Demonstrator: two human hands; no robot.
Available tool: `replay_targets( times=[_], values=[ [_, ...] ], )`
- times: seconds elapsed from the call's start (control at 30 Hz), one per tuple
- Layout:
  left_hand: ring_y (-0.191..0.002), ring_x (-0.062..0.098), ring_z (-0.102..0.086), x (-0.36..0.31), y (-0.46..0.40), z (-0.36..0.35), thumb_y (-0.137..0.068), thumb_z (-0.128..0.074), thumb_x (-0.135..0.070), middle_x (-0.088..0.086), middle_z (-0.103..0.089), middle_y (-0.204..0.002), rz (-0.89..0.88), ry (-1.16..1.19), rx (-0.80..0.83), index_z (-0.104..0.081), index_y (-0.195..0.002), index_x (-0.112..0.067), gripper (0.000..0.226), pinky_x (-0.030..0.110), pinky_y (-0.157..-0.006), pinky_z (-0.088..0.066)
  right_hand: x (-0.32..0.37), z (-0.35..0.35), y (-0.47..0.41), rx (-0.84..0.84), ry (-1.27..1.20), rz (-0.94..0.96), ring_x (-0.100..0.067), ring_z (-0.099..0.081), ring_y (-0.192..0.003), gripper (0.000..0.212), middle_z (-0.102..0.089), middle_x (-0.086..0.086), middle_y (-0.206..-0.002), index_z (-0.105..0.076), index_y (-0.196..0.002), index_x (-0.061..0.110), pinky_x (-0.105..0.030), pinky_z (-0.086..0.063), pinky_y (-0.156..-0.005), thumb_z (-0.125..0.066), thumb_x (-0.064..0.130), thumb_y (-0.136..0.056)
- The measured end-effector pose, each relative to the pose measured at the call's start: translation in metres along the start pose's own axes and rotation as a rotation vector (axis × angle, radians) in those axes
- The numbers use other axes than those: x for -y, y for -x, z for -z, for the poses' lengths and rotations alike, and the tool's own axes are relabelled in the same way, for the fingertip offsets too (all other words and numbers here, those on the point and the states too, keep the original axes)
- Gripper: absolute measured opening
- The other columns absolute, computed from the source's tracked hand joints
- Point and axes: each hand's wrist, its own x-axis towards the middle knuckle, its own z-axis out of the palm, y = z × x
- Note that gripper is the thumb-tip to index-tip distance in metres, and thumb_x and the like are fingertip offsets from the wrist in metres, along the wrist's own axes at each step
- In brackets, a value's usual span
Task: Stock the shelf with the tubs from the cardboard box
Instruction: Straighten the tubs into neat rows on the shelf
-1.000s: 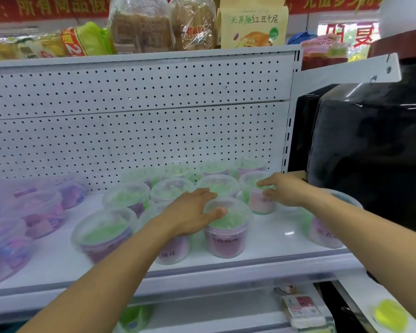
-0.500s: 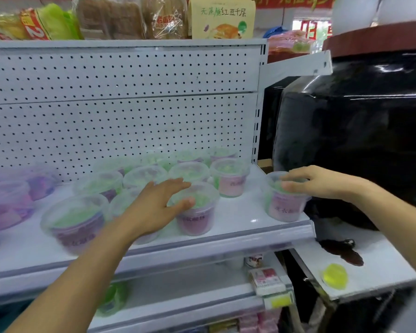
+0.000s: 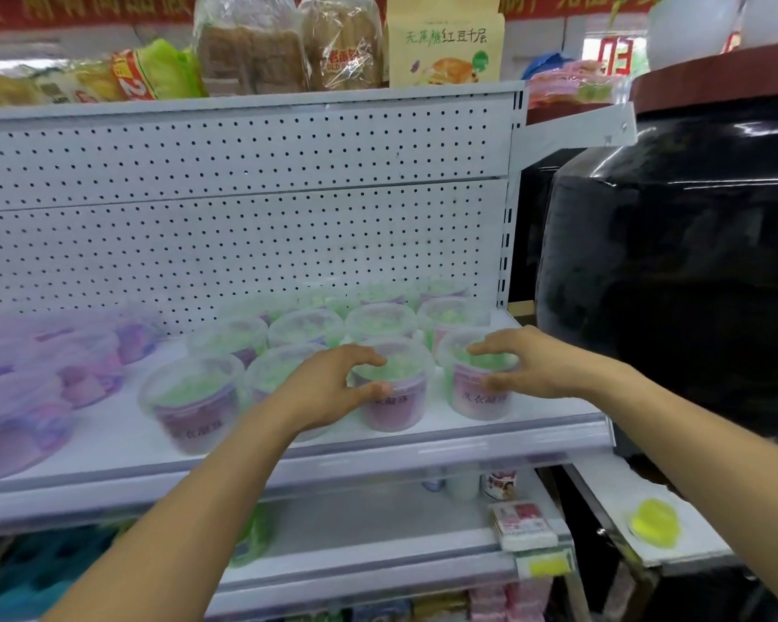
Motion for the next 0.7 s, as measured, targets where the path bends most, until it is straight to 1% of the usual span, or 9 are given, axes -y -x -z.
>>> replay_targets(
  times=[0.13,0.27,0.33,0.4,0.47,0.53,0.57,0.63,0.7],
  values=[
    [-0.128,0.007,-0.045,0.000,-0.001,-0.001,-0.084,-0.062,-0.052,-0.014,-0.052,-0.138,0.010,-0.012,0.002,-0.057,-0.126,-0.030,0.048,0.025,-0.101,-0.035,0.000,-0.003,-0.001,-0.010,-0.003,-0.005,-0.017,-0.040,-0.133,0.060,-0.044,0.003,-0.145,-0.050,-0.134,0.037,-0.038,-0.032,-0.112,-0.067,0.051,-0.079],
    [-0.129,0.007,-0.044,0.000,-0.001,-0.001,-0.084,-0.062,-0.052,-0.014,-0.051,-0.138,0.009,0.001,0.009,-0.056,-0.127,-0.030,0.049,0.023,-0.099,-0.034,0.000,-0.005,-0.002,0.000,-0.003,-0.024,-0.017,-0.039,-0.133,0.062,-0.043,0.004,-0.145,-0.048,-0.134,0.040,-0.039,-0.032,-0.112,-0.066,0.055,-0.077],
    [-0.131,0.008,-0.042,0.001,0.001,-0.001,-0.085,-0.060,-0.053,-0.014,-0.049,-0.140,0.002,0.000,0.004,-0.055,-0.129,-0.031,0.049,0.026,-0.104,-0.032,0.003,-0.005,0.000,-0.006,0.016,-0.031,-0.016,-0.036,-0.134,0.063,-0.043,0.005,-0.146,-0.047,-0.136,0.039,-0.039,-0.031,-0.111,-0.063,0.057,-0.078],
    [-0.138,0.009,-0.033,0.003,0.007,-0.001,-0.086,-0.055,-0.056,-0.013,-0.046,-0.144,-0.012,-0.044,-0.067,-0.051,-0.131,-0.035,0.050,0.036,-0.115,-0.022,0.013,-0.008,0.004,-0.053,0.087,0.002,-0.016,-0.028,-0.138,0.065,-0.038,0.007,-0.149,-0.043,-0.139,0.038,-0.041,-0.029,-0.112,-0.058,0.060,-0.081],
    [-0.143,0.010,-0.023,0.012,0.023,0.002,-0.084,-0.044,-0.068,-0.013,-0.041,-0.147,0.012,-0.111,-0.229,-0.047,-0.134,-0.039,0.058,0.043,-0.119,-0.007,0.027,-0.015,0.009,-0.126,0.149,0.054,-0.018,-0.020,-0.142,0.064,-0.030,0.005,-0.154,-0.036,-0.142,0.039,-0.043,-0.024,-0.114,-0.054,0.059,-0.085],
    [-0.145,0.014,-0.017,0.025,0.046,0.009,-0.078,-0.030,-0.074,-0.013,-0.038,-0.150,0.078,-0.198,-0.407,-0.046,-0.135,-0.040,0.069,0.046,-0.116,-0.001,0.039,-0.024,0.011,-0.175,0.180,0.133,-0.018,-0.015,-0.144,0.062,-0.025,0.005,-0.156,-0.032,-0.143,0.043,-0.046,-0.021,-0.115,-0.051,0.059,-0.087],
    [-0.146,0.016,-0.014,0.035,0.057,0.014,-0.076,-0.026,-0.076,-0.012,-0.035,-0.151,0.137,-0.260,-0.466,-0.044,-0.136,-0.041,0.072,0.048,-0.116,0.000,0.044,-0.029,0.010,-0.177,0.200,0.169,-0.017,-0.014,-0.144,0.061,-0.023,0.007,-0.156,-0.030,-0.143,0.045,-0.048,-0.021,-0.114,-0.049,0.060,-0.087],
    [-0.147,0.025,-0.008,0.055,0.078,0.027,-0.074,-0.026,-0.083,-0.010,-0.028,-0.155,0.309,-0.355,-0.506,-0.039,-0.139,-0.043,0.078,0.056,-0.115,0.000,0.053,-0.038,0.008,-0.144,0.242,0.193,-0.016,-0.011,-0.144,0.060,-0.021,0.009,-0.156,-0.027,-0.143,0.048,-0.054,-0.021,-0.113,-0.045,0.062,-0.088],
    [-0.146,0.031,-0.005,0.075,0.092,0.038,-0.066,-0.035,-0.091,-0.005,-0.022,-0.157,0.507,-0.352,-0.467,-0.033,-0.142,-0.044,0.089,0.060,-0.113,-0.001,0.059,-0.044,0.006,-0.124,0.271,0.159,-0.018,-0.013,-0.144,0.057,-0.022,0.009,-0.156,-0.026,-0.143,0.049,-0.056,-0.021,-0.111,-0.042,0.062,-0.090]
  ],
)
